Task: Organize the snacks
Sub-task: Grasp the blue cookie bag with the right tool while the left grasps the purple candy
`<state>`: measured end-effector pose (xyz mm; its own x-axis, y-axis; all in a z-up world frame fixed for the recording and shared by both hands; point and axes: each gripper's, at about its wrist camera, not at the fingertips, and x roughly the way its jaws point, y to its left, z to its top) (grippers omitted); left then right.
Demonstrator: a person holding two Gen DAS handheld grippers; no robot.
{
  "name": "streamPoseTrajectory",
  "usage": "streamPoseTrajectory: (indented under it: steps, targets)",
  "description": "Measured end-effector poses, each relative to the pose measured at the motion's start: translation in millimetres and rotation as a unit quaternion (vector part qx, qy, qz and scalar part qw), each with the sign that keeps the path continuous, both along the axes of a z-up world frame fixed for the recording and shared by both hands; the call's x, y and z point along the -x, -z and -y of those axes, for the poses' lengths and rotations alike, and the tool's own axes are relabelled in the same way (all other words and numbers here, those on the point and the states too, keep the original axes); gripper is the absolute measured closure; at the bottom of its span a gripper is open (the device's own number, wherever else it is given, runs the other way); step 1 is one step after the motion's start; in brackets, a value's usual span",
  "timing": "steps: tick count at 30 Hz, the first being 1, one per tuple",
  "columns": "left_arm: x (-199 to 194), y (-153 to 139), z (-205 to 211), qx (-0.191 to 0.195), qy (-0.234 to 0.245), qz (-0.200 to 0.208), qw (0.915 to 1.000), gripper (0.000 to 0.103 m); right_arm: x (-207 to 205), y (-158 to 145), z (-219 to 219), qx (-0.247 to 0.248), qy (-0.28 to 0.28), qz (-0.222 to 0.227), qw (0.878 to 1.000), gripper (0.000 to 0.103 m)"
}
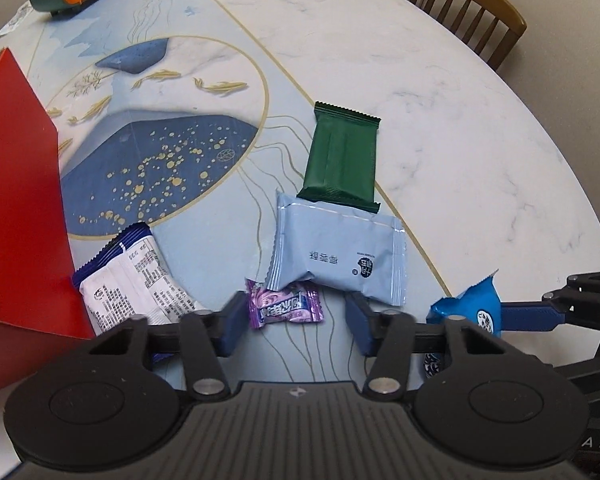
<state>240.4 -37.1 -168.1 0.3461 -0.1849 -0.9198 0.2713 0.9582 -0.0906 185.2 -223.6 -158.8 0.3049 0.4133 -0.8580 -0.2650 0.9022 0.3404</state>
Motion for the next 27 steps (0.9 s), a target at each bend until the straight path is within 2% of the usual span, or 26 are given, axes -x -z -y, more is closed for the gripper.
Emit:
streamPoseTrajectory:
  steps: [3, 5, 17, 27]
  targets:
    - [-0.3, -0.3, -0.5, -0.001, -0.005, 0.002, 1.0, 0.066, -0.6, 0.9, -0.2, -0.001, 0.001, 0.0, 1.0, 0.061]
    - [-0.3, -0.5, -1.4, -0.008, -0.008, 0.006, 0.9999, 0.083, -1.1, 1.3, -0.2, -0.001, 0.002, 0.0, 1.0, 0.061]
    - [16.6, -8.1, -17.5, 0.018, -0.042, 0.003, 0.9989, 0.086, 2.9, -4.6, 0.6, 0.004, 0.002, 0.006, 1.0, 0.062]
    - [43.8, -44.5, -42.0, 0.054, -0.074, 0.025, 0.9954, 0.086, 9.1, -29.8, -7.8, 0.004, -0.001, 0.033, 0.999, 0.063]
